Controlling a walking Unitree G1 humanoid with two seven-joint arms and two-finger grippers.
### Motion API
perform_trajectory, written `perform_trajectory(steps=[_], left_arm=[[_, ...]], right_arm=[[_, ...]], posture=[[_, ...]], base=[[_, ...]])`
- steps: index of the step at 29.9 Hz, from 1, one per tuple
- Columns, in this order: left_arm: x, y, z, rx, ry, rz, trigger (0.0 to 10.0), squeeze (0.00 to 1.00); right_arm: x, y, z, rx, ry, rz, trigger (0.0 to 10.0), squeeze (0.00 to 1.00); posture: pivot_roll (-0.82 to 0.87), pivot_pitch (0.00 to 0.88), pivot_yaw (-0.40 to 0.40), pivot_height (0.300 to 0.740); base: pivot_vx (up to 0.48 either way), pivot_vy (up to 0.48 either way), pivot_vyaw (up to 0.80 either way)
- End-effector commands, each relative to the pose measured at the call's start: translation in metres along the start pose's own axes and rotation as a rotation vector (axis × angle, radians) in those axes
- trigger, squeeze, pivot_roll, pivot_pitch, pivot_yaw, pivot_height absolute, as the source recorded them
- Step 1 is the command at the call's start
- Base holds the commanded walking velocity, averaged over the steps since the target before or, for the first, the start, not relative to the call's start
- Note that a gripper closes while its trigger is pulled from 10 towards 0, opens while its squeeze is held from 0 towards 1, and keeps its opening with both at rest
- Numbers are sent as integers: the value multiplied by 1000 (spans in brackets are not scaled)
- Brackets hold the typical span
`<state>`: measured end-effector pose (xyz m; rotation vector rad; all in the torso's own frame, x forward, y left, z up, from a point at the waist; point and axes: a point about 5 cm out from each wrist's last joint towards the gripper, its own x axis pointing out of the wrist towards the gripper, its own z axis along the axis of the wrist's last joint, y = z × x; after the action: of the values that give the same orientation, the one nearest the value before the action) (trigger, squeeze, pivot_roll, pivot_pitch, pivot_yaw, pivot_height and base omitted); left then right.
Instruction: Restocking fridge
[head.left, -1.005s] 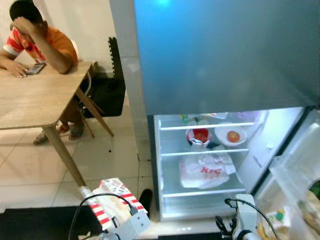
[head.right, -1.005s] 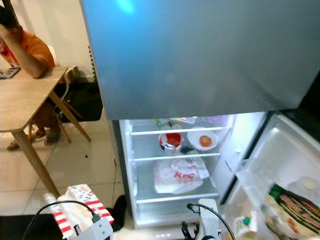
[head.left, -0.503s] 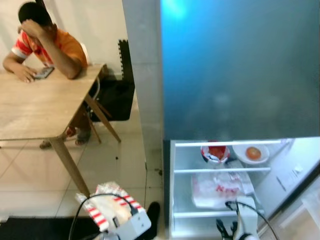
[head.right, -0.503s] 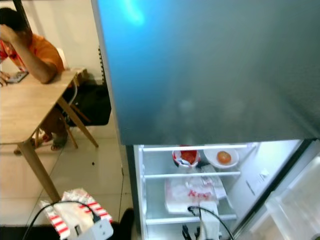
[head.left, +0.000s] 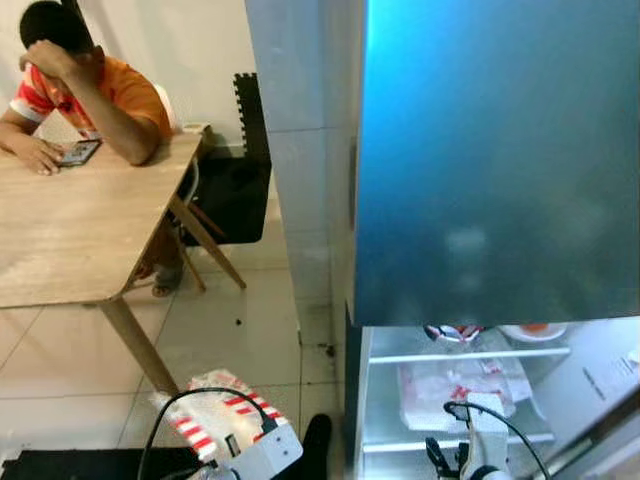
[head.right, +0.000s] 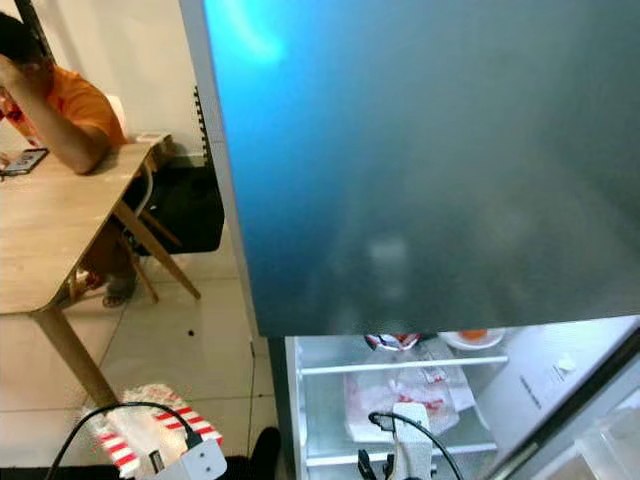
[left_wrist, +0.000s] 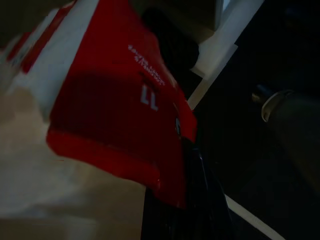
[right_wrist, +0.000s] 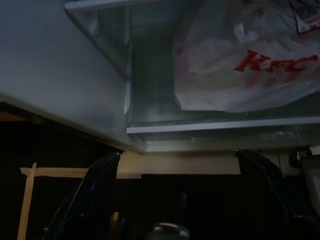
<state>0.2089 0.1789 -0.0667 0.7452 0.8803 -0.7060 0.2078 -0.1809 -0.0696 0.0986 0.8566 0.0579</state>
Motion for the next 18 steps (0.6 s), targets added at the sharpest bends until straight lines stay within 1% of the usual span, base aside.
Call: perform_trajectory(steps=[1,3,5,18], left_arm=[[0,-3,-3,13,10,-13,10000,0],[0,-4,-3,15,9,-15,10000,0],[0,-4,-3,15,8,-16,10000,0],[1,-5,-2,12,11,-22,10000,0]], right_arm=[[-1,-1,-3,19,2,-8,10000,0],[-1,-1,-2,20,2,-9,10000,0],[-1,-1,-2,20,2,-9,10000,0],[-1,-2,-1,20,-1,-12,10000,0]], posture=[[-11,14,35,740],[-11,14,35,740],[-11,14,35,740],[-15,17,34,740]], base=[[0,0,0],[0,0,0],[0,-281,0],[0,-408,0]])
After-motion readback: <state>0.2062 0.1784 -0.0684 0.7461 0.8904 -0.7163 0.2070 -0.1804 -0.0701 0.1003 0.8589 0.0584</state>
